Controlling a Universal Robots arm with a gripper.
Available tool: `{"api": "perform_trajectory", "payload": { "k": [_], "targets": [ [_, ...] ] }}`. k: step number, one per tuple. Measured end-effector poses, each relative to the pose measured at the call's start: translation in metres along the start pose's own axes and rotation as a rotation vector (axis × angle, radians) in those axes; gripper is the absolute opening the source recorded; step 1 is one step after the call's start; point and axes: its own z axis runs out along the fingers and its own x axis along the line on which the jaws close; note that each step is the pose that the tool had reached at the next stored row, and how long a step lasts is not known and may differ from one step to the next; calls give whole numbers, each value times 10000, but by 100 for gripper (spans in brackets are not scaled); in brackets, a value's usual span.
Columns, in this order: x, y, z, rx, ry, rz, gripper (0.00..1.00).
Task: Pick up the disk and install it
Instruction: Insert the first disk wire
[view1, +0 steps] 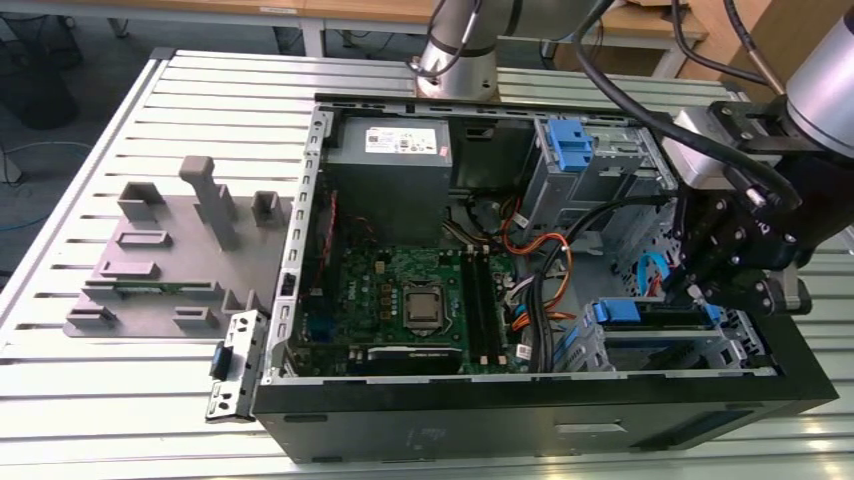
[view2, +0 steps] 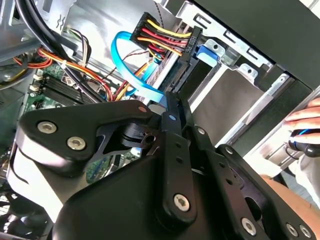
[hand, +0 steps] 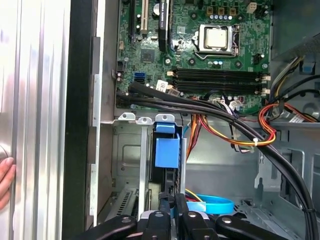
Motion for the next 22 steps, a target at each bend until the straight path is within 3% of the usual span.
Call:
{"api": "perform_trajectory", "payload": {
  "k": [9,18,22],
  "targets": [
    [0,23,26,67,-33,-235,16],
    [-44,34,47,71,-41,-235,16],
    [-44,3,49,70,-39,-235,16]
  ]
}}
